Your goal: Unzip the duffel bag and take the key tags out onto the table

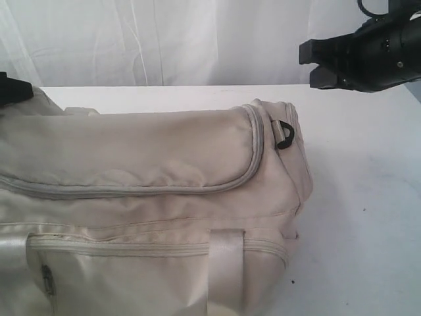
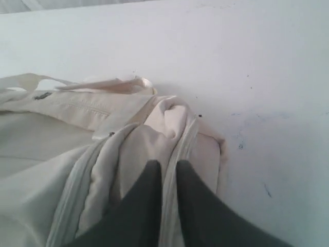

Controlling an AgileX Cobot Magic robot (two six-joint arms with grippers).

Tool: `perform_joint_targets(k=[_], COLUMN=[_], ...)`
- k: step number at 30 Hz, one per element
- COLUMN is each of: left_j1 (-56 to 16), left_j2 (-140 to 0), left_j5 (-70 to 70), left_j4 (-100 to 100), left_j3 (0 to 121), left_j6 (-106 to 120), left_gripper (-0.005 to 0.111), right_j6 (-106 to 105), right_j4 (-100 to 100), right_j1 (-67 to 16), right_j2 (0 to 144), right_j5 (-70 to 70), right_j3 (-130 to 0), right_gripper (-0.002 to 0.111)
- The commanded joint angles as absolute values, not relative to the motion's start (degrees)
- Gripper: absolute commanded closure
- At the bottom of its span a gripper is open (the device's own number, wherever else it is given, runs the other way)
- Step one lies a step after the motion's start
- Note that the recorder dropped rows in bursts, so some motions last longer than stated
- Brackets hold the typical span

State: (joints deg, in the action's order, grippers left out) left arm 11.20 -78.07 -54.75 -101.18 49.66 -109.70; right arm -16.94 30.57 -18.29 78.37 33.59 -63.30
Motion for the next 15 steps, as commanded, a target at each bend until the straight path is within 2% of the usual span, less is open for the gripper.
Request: perform_joint_targets(k=[1,4,5,7,11,13,15], left_j1=[11.30,11.30,11.30,11.30,11.30,11.30,11.30], left_j2=[-76.74,-76.74,-76.74,-76.74,-76.64,-76.64,-76.64], left_j5=[-57.99,-58.37,-58.48,-58.71,-58.47,-58.47,-58.34], left_j4=[-99.95,-99.95,-99.95,-99.95,-99.95,-99.95,-99.95], left_j3=[47.87,47.75,47.75,48.25,49.97,51.32,53.11], left_j6=[-106.83,-104.37,-103.53,-103.02,-103.22,-103.72,-105.72], left_gripper=[0.106,0.105,0.102,0.091,0.057,0.044,0.036], right_j6=[-19.28,-19.28,-19.28,-19.28,-19.28,-19.28,-19.28], right_j4=[32.90,33.93,34.09,34.23,35.42,37.11,38.43], right_j1=[-17.58,-17.58,-17.58,-17.58,-17.58,-17.58,-17.58], right_j2=[79.67,80.78,81.17,82.01,83.61,84.35,85.03], right_j5=[30.38,30.58,30.82,31.81,32.24,32.14,31.92], right_j3=[-63.39,-63.39,-63.39,-63.39,-63.39,-63.39,-63.39], right_gripper=[0.066,0.041,0.036,0.034,0.034,0.034,0.034])
